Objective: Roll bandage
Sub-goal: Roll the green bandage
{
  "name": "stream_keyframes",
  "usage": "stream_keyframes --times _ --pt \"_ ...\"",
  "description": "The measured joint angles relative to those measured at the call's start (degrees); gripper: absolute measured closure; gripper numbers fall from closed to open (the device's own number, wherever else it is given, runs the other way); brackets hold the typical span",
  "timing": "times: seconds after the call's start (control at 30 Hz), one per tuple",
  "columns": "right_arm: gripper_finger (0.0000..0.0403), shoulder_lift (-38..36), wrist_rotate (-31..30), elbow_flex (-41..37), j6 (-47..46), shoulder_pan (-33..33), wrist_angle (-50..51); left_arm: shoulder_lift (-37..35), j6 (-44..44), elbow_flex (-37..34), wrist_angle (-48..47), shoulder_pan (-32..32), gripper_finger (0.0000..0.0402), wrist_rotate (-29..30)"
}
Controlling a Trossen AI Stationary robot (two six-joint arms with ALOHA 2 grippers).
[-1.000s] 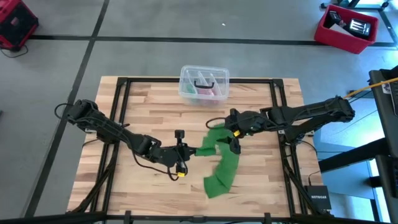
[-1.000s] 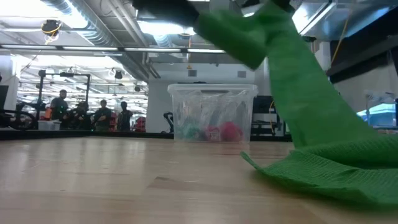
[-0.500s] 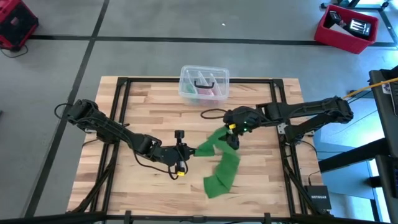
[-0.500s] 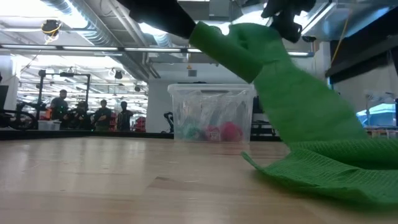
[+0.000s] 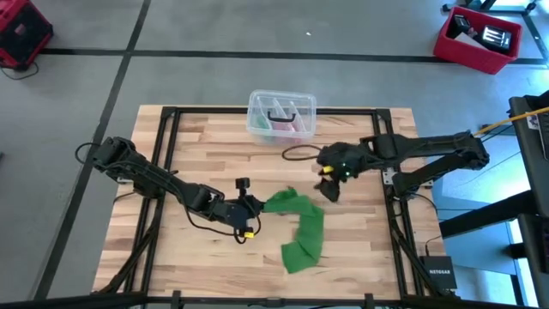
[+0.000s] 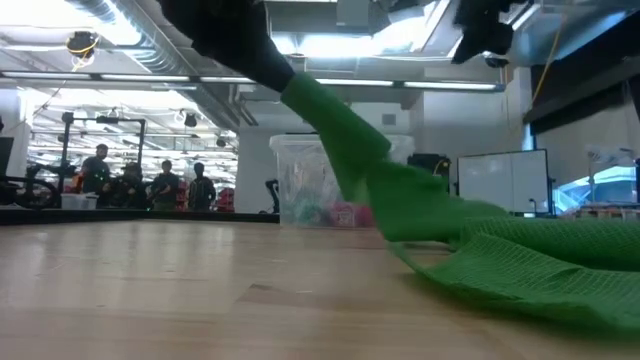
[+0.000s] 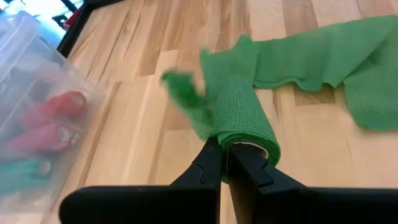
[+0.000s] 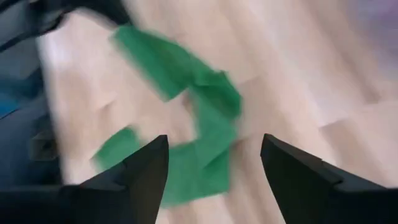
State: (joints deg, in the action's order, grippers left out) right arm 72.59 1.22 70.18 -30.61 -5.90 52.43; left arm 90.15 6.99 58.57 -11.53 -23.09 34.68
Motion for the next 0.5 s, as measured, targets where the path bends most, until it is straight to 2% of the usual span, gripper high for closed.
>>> stream_keyframes --times 0.1,0.2,0.37,0.5 --pt "0.0148 0.1 -0.5 -2.4 -0.2 -2.5 -1.3 0.0 1.3 0.0 0.0 0.0 0.04 0.0" --pt "0.0148 0.1 -1.2 -7.7 -0.1 -8.0 -8.1 0.0 2.8 0.0 -0.4 -0.2 0.04 0.0" --pt "0.0148 2.4 -12.2 -20.4 2.5 -16.4 -29.8 0.0 2.9 0.0 0.1 -0.2 0.04 0.0" --pt "0.0148 7.5 -22.0 -28.5 6.0 -17.7 -41.8 0.0 3.0 0.0 0.1 -0.2 0.04 0.0"
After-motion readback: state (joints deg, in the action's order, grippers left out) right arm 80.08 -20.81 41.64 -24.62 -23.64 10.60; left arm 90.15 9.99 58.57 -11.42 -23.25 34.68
